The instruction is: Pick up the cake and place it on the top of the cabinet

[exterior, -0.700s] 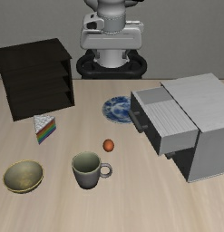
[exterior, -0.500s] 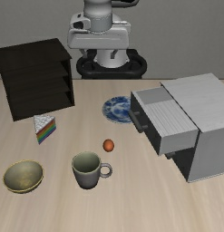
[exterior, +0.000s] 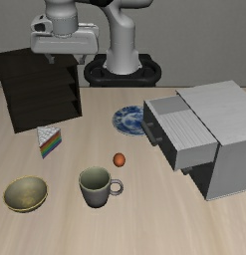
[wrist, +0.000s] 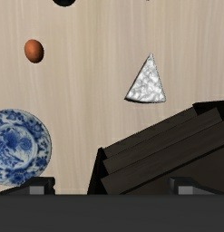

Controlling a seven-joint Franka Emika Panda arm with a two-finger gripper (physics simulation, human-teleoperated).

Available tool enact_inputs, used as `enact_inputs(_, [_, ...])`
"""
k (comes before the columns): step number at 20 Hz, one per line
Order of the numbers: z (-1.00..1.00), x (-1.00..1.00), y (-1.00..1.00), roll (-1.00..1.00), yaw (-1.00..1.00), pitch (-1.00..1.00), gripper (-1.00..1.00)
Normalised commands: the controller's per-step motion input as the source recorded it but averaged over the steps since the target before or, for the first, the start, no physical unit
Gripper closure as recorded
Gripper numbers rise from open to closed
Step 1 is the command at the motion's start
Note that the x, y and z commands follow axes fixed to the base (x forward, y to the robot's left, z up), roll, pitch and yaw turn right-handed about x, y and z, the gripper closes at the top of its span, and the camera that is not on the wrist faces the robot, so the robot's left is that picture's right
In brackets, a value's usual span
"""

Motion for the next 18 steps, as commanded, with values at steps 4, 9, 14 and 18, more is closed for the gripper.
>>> enact_inputs(4, [0.00, 0.00, -1.00, 0.00, 0.00, 0.00, -1.00])
enact_inputs(9, [0.00, 1.00, 0.00, 0.00, 0.00, 0.00, -1.00])
enact_inputs(14, [0.00, 0.80, -0.20, 0.00, 0.00, 0.00, -1.00])
enact_inputs(18, [-1.00, 0.00, 0.00, 0.00, 0.00, 0.00, -1.00])
